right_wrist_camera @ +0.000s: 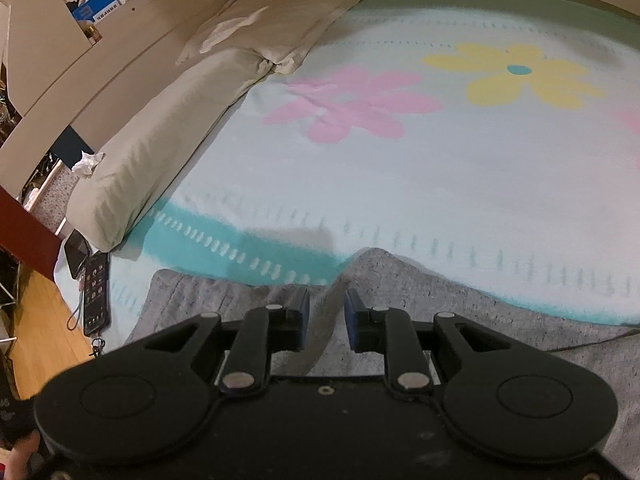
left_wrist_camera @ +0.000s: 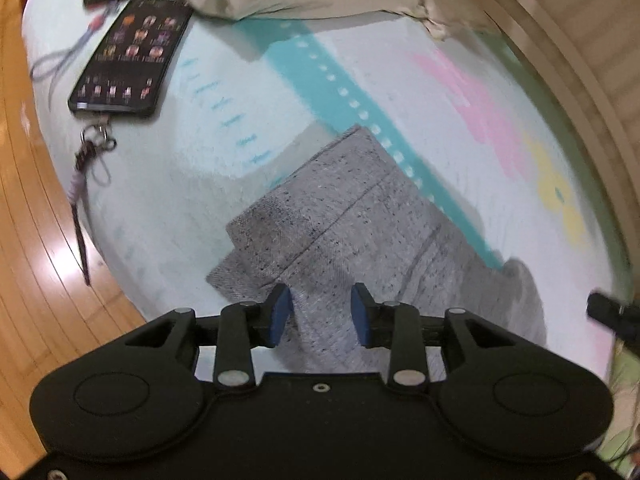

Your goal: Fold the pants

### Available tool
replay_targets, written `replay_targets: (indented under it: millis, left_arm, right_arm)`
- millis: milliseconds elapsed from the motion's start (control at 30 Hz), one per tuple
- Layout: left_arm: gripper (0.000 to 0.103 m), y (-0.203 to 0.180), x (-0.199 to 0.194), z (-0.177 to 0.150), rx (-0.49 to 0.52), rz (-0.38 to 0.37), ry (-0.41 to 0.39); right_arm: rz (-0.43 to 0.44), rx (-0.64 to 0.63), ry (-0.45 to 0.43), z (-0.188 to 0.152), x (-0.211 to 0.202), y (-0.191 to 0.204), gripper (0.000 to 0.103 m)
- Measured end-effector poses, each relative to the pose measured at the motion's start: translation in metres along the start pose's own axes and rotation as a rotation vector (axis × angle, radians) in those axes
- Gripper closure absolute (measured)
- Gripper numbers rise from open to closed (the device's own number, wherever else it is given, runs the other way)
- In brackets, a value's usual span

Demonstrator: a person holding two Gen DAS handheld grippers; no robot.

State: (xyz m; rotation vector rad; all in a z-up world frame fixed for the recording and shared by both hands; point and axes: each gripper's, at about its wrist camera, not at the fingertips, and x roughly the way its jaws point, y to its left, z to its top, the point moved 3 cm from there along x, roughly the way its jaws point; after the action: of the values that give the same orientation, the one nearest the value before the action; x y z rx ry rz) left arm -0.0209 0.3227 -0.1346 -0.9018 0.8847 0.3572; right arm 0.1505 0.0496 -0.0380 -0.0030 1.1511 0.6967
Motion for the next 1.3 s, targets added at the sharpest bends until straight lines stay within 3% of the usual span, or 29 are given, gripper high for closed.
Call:
replay_targets:
  millis: [133, 200, 367, 567, 667, 733, 833, 933, 1033, 1100, 1200, 1300]
  left_arm:
    - [0.056, 0.007, 0.015, 0.001, -0.063, -0.017, 0.009]
    - [0.049, 0.005, 0.014, -0.001, -0.064, -0.033, -0.002]
    - [0.043, 0.002, 0.011, -0.008, -0.03, -0.069, -0.047]
    - [0.039, 0.013, -0.007, -0.015, -0.137, -0.228, -0.132]
    - [0.039, 0.011, -0.013, -0.012, -0.123, -0.302, -0.149]
    - [0.039, 0.012, -0.01, -0.01, -0.111, -0.25, -0.158]
    - [0.044, 0.018, 0.002, -0.01, -0.131, -0.193, -0.108]
    - [0.045, 0.018, -0.006, -0.001, -0.107, -0.188, -0.153]
    - [0.044, 0.016, -0.01, 0.014, -0.022, -0.098, -0.21]
    - [0.044, 0.02, -0.002, 0.022, -0.018, -0.061, -0.148]
    - [0.044, 0.032, 0.009, 0.023, -0.051, -0.084, -0.05]
    - [0.044, 0.034, 0.016, 0.025, 0.023, -0.053, -0.001]
  right_arm:
    - [-0.004, -0.002, 0.013, -0.001, 0.004, -0.001, 0.081]
    - [-0.002, -0.011, 0.022, -0.003, 0.005, -0.001, 0.081]
    - [0.003, -0.058, 0.053, -0.012, 0.008, 0.0, 0.081]
    - [0.003, -0.091, 0.094, -0.023, 0.011, 0.002, 0.081]
    - [0.016, -0.107, 0.095, -0.024, 0.01, 0.007, 0.081]
    - [0.023, -0.124, 0.092, -0.025, 0.01, 0.011, 0.081]
    - [0.03, -0.149, 0.09, -0.027, 0.009, 0.018, 0.081]
    - [0.039, -0.177, 0.091, -0.03, 0.006, 0.024, 0.081]
    - [0.045, -0.2, 0.091, -0.031, 0.005, 0.028, 0.081]
    - [0.051, -0.207, 0.094, -0.031, 0.005, 0.029, 0.081]
    - [0.055, -0.226, 0.094, -0.032, 0.003, 0.03, 0.081]
    - [0.056, -0.237, 0.089, -0.031, 0.003, 0.03, 0.081]
